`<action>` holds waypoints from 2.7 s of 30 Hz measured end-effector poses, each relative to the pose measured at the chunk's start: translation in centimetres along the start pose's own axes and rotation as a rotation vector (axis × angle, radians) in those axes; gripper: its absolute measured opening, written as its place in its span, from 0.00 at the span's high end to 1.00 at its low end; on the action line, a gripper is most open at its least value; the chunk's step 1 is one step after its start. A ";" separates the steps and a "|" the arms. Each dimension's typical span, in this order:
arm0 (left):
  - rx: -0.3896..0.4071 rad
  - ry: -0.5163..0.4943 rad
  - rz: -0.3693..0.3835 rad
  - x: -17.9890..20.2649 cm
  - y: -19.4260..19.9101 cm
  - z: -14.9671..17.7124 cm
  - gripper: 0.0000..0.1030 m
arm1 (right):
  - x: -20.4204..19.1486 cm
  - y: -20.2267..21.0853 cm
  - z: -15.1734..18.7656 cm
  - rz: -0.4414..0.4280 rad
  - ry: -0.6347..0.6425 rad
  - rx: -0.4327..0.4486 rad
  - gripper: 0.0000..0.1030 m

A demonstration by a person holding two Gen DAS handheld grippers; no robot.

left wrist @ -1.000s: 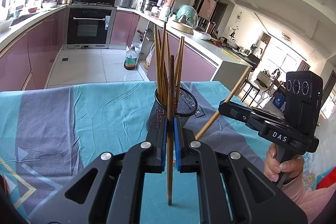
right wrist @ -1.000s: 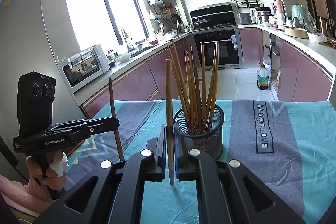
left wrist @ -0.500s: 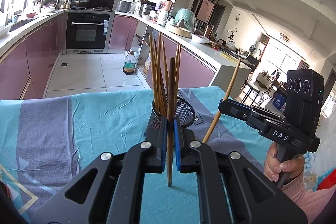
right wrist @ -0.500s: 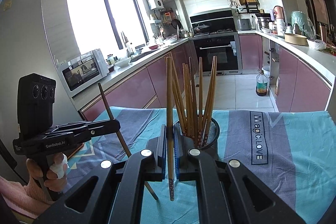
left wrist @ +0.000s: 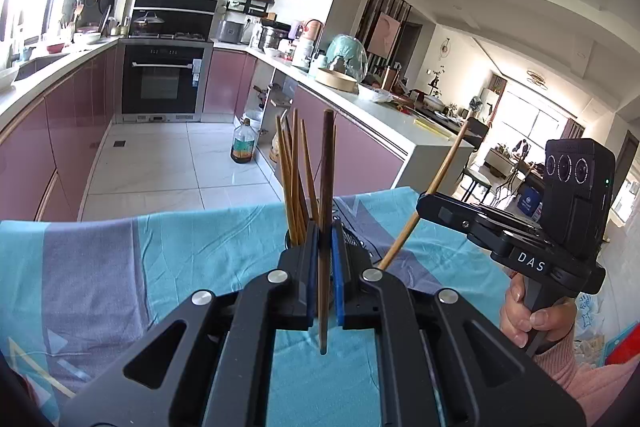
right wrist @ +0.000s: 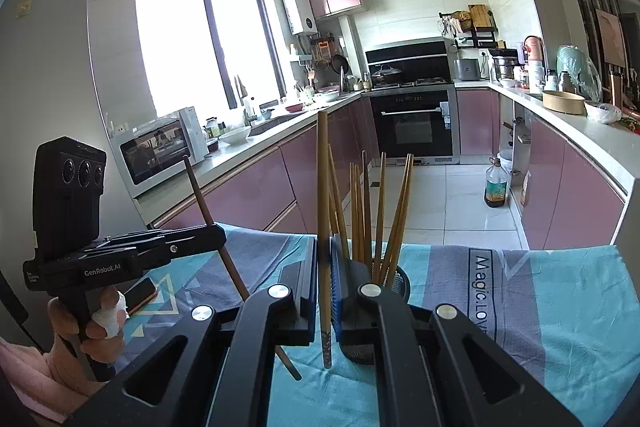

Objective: Organize utensils
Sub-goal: 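Lower both chopsticks into the mesh cup among the others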

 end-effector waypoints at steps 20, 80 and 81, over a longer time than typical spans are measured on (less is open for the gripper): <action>0.108 -0.065 -0.026 1.3 2.2 -4.5 0.93 | -0.1 0.4 -4.6 -0.010 0.029 0.092 0.95; -0.055 -0.077 -0.051 1.3 -0.4 -3.4 0.93 | 2.3 -5.5 -1.8 0.049 -0.021 -0.049 0.95; -0.058 -0.078 -0.051 1.3 -0.5 -3.3 0.93 | 2.3 -5.5 -1.7 0.050 -0.019 -0.051 0.95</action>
Point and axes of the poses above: each gripper's, at about its wrist camera, not at the fingertips, and y roughly against the way its jaws point, x to its right, z to its underside, the point moved 5 cm from there along -y, roughly the way its jaws point, and after that the axes turned 9 degrees about -y, right-handed, at the moved point
